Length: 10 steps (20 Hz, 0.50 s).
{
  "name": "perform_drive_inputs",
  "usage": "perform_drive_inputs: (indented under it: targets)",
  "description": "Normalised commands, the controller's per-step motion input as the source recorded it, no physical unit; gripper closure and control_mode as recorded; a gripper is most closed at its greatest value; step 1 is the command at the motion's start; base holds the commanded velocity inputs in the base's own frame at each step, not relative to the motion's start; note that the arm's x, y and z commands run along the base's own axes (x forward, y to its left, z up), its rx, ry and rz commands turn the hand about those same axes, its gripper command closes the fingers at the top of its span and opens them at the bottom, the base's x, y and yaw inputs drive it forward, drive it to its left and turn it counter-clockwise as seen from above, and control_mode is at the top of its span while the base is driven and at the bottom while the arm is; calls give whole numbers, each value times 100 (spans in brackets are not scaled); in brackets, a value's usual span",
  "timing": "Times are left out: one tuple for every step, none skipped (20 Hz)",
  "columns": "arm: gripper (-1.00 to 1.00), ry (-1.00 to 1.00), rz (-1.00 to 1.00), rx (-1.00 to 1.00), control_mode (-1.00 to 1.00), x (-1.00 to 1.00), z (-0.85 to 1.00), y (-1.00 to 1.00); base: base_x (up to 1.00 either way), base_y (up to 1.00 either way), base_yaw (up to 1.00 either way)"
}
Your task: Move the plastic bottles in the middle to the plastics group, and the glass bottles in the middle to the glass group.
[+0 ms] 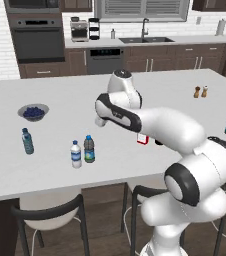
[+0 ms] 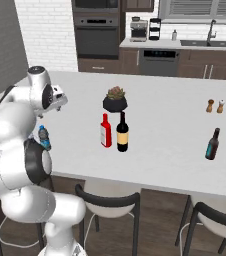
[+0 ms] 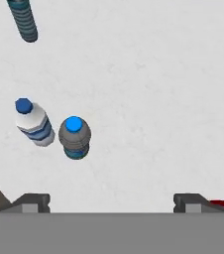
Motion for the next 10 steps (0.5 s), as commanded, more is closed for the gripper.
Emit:
perform_drive_inputs:
  targets:
    - [-100, 0, -36, 0, -100, -33, 40, -64, 0, 0, 0]
    - [-100, 0, -36, 0, -100, -31, 42, -69, 0, 0, 0]
    - [-100, 0, -36, 0, -100, -34, 44, -72, 0, 0, 0]
    - [-100, 1, -37, 0, -100, -37, 41, -76, 0, 0, 0]
    - [-100, 2, -39, 0, -100, -35, 39, -82, 0, 0, 0]
    - [-100, 2, -39, 0, -100, -36, 31, -88, 0, 0, 0]
    - [-100, 1, -40, 0, -100, -39, 25, -86, 0, 0, 0]
    - [-100, 0, -40, 0, -100, -43, 19, -90, 0, 0, 0]
    - [-100, 0, -40, 0, -100, -41, 15, -91, 0, 0, 0]
    - [-100, 0, -40, 1, -100, -41, 5, -94, 0, 0, 0]
